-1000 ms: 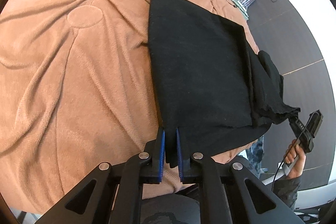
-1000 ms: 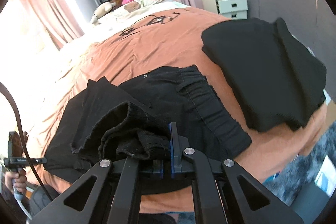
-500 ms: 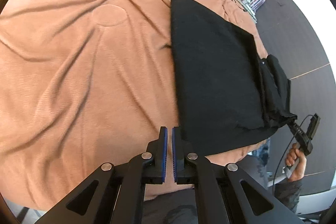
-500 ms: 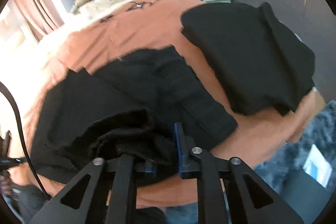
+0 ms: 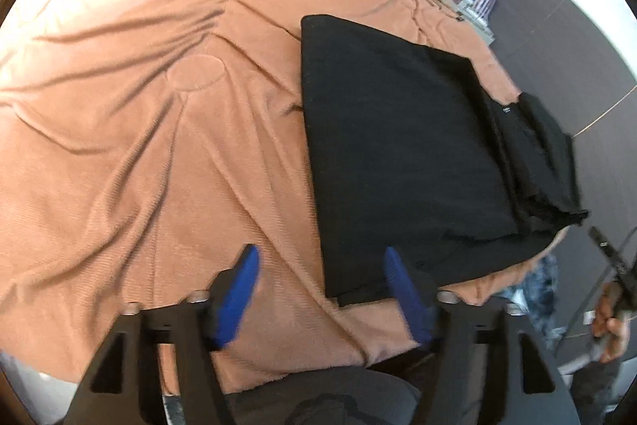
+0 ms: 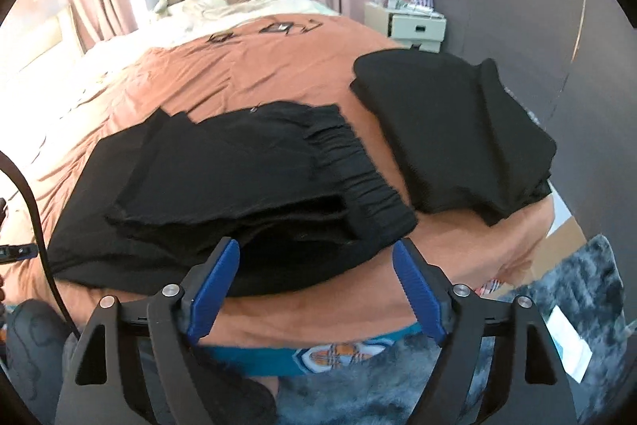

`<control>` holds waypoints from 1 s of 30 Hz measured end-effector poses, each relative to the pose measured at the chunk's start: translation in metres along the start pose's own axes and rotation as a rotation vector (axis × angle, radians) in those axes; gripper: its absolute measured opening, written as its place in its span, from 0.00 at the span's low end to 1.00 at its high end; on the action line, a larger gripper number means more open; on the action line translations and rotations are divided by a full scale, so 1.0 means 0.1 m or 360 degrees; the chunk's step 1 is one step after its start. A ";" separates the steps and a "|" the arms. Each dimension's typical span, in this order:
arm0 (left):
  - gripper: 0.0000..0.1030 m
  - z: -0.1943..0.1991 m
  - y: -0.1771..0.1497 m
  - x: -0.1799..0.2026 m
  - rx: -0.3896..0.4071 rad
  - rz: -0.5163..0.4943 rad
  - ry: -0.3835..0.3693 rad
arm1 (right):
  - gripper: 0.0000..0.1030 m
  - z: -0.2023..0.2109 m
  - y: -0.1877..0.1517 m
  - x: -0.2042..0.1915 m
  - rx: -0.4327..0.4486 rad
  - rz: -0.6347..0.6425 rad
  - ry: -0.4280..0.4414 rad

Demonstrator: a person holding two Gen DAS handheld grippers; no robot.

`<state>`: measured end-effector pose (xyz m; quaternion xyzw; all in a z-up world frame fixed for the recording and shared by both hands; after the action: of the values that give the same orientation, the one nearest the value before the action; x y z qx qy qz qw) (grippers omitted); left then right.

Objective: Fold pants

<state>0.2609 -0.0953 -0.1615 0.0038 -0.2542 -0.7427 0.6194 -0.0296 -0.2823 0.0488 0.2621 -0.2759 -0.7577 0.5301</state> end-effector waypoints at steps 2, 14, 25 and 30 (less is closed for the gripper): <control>0.80 0.02 0.01 0.06 0.0049 -0.0019 0.0068 | 0.76 0.02 0.00 0.00 0.0008 0.0019 -0.0003; 1.00 0.27 0.01 0.08 0.0254 -0.0017 0.0162 | 0.76 0.13 -0.07 -0.09 0.0034 0.0053 0.0119; 1.00 0.27 -0.07 0.29 0.0278 -0.0247 0.0409 | 0.76 0.24 -0.24 -0.38 -0.0015 0.0173 0.0252; 1.00 0.28 -0.10 0.32 0.0301 -0.0249 0.0331 | 0.76 0.33 -0.21 -0.52 0.0042 0.0265 0.0216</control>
<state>0.2352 -0.1133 -0.1306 0.1587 -0.2564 -0.7570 0.5796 -0.0503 -0.2220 0.0626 0.2957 -0.2701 -0.6879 0.6053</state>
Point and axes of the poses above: each gripper's, at about its wrist camera, not at the fingertips, and z roughly against the way its jaws point, x to its right, y to its top, the point moved 3 cm from there along -z, roughly the way its jaws point, and after that the axes turned 3 degrees about -x, right-handed, at the moved point
